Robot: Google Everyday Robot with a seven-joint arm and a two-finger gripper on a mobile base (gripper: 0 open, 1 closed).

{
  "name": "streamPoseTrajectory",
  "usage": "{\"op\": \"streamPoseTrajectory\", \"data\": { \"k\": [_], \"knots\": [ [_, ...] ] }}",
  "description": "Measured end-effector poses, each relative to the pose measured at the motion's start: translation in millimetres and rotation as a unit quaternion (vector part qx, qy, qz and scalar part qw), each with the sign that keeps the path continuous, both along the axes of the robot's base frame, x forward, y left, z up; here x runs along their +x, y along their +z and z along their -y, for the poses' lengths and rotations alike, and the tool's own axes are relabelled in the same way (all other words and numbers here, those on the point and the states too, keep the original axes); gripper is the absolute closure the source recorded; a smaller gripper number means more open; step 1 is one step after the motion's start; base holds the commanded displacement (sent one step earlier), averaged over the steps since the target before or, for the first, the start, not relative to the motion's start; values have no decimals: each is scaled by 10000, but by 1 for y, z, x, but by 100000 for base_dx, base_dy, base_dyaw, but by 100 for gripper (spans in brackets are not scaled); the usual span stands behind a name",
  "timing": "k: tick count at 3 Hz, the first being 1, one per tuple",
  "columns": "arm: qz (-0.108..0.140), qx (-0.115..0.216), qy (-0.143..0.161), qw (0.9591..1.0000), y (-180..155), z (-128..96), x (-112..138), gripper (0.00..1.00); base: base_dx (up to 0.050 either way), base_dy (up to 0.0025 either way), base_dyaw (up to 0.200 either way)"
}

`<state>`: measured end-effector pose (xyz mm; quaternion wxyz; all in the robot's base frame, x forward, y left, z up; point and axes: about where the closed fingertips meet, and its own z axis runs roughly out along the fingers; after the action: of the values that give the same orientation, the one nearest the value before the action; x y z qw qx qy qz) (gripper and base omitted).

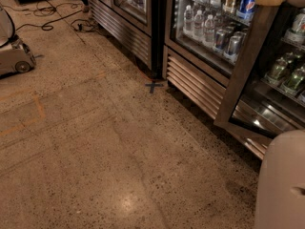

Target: Open right fridge door

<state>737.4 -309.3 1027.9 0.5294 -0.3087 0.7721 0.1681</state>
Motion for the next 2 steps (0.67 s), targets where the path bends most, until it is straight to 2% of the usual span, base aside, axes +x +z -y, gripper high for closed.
{"op": "streamPoseTrajectory", "data": {
  "k": [1,2],
  "knots": [
    [0,0,0,10000,0,0,0,100,0,-1,-17598],
    [0,0,0,10000,0,0,0,100,-5005,11,-78]
  ]
}}
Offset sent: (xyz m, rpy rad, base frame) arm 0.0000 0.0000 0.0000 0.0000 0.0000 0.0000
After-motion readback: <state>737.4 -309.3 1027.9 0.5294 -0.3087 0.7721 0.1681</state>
